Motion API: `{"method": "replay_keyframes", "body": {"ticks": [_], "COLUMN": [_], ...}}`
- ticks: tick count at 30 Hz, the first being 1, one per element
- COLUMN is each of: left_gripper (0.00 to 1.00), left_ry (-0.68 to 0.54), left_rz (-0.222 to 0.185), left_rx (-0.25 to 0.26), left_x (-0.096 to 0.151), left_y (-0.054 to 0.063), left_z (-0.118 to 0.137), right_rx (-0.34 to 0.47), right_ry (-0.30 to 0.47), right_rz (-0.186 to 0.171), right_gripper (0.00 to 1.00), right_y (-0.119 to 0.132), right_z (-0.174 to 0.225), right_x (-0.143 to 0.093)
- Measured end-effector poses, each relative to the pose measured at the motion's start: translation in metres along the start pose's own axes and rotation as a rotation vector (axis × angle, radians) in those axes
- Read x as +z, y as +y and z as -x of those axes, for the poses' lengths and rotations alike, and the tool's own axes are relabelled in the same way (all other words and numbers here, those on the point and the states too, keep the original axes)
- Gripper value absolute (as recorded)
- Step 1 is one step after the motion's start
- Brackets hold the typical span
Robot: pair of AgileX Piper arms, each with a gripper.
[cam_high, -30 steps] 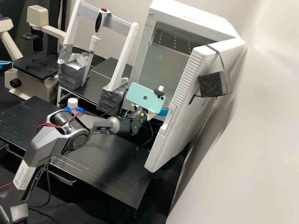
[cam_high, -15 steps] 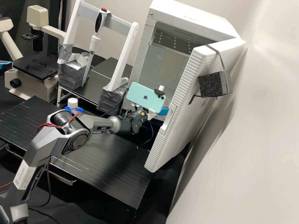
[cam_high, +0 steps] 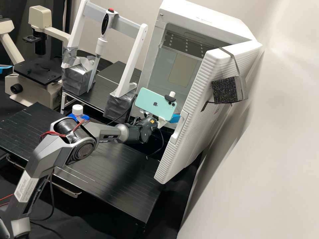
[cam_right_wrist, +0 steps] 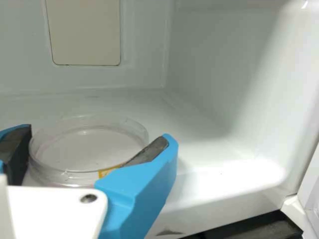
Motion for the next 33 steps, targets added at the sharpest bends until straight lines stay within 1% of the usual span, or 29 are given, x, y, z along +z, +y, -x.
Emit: {"method": "replay_keyframes", "body": {"ticks": [23, 27, 31, 33], "left_gripper": [1.0, 1.0, 1.0, 1.0], "left_ry": [0.0, 0.0, 0.0, 0.0], "left_rz": [0.0, 0.0, 0.0, 0.0], "left_rx": [0.0, 0.0, 0.0, 0.0], "left_x": [0.0, 0.0, 0.0, 0.0], "left_y": [0.0, 0.0, 0.0, 0.0], "left_z": [0.0, 0.0, 0.0, 0.0], "right_rx": [-0.016, -0.006, 0.017, 0.022], "right_ry": [-0.014, -0.016, -0.007, -0.017], "right_rz": [-0.006, -0.007, -0.003, -0.007], "right_gripper": [0.0, 0.0, 0.0, 0.0], "right_y": [-0.006, -0.001, 0.01, 0.013], "right_z": [0.0, 0.007, 0.021, 0.03], "right_x": [0.005, 0.006, 0.006, 0.009]}}
